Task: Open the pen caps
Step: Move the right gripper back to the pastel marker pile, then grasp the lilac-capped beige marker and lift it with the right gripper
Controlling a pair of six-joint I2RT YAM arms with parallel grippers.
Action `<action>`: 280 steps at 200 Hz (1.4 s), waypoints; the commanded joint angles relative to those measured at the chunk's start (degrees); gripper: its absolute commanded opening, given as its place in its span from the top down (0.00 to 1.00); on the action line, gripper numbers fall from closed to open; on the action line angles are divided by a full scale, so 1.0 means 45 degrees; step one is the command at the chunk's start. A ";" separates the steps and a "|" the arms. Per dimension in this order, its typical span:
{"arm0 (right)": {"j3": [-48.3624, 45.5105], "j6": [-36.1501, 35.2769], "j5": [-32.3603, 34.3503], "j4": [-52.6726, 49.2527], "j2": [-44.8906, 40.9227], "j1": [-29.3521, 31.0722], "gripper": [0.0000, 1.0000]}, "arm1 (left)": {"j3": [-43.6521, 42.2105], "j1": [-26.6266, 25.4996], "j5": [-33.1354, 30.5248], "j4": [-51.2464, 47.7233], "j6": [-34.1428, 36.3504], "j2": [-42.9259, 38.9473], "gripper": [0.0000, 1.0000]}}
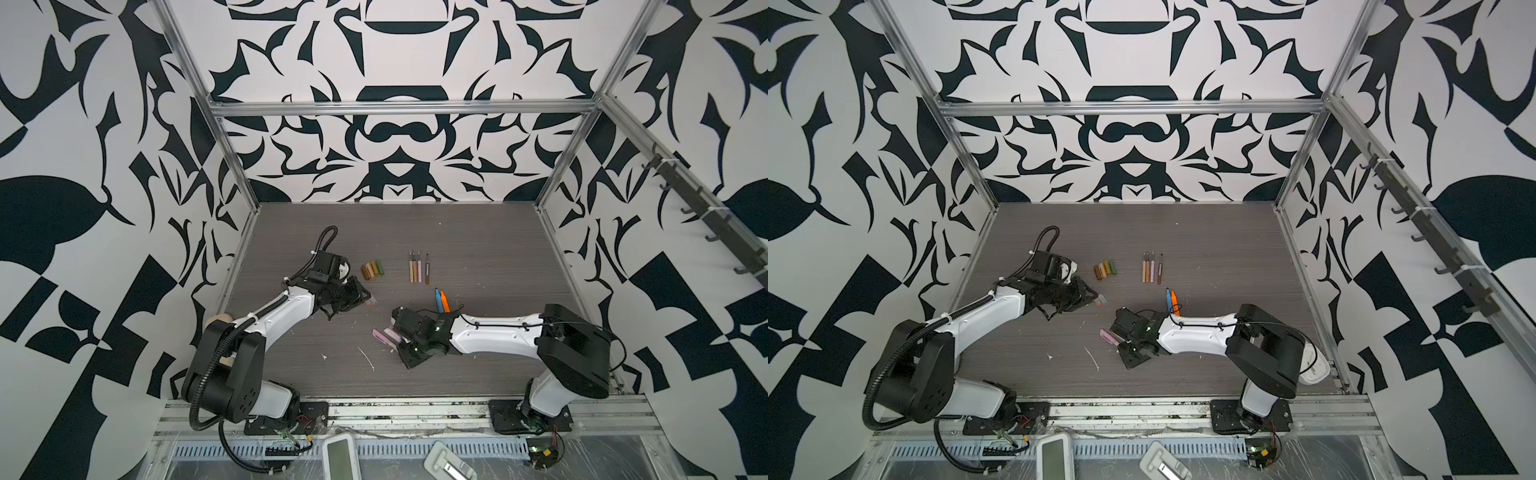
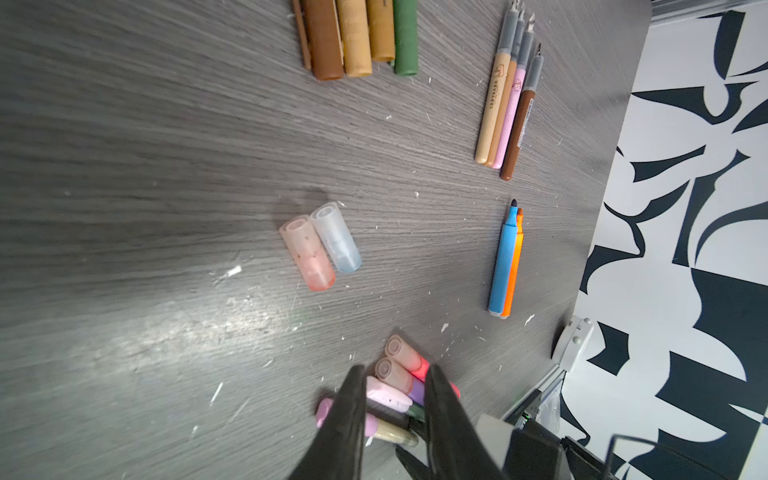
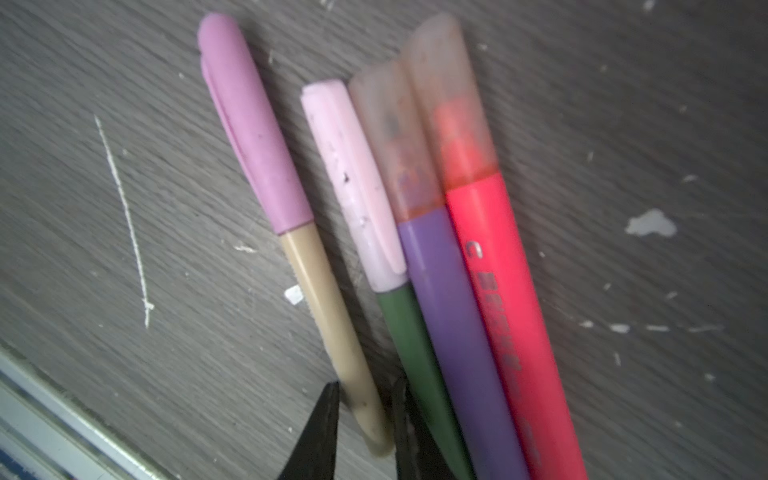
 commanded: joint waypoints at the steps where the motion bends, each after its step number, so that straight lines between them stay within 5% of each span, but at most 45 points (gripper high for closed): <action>1: 0.0741 -0.0260 0.0881 -0.0812 0.0276 0.0480 0.75 | -0.0233 0.0007 0.0064 0.0049 0.0092 -0.0177 0.72; 89: 0.2260 -0.0718 0.1544 -0.1795 0.1976 0.1912 0.90 | -0.0325 0.0009 0.0037 0.0050 0.0112 -0.0312 0.72; 159: 0.1485 -0.1001 0.1510 -0.0842 -0.1197 0.1784 1.00 | -0.0216 0.0017 0.0166 0.0164 -0.0053 -0.0394 0.72; 196: 0.0522 -0.0697 0.0969 -0.0714 -0.3071 0.0540 1.00 | -0.0620 -0.0070 0.1534 0.1736 -0.1079 -0.0055 0.66; 280: -0.2353 0.1002 -0.1677 0.0811 -0.6344 -0.3142 1.00 | 0.0071 -0.1438 0.1515 0.2022 -0.1448 0.0200 0.65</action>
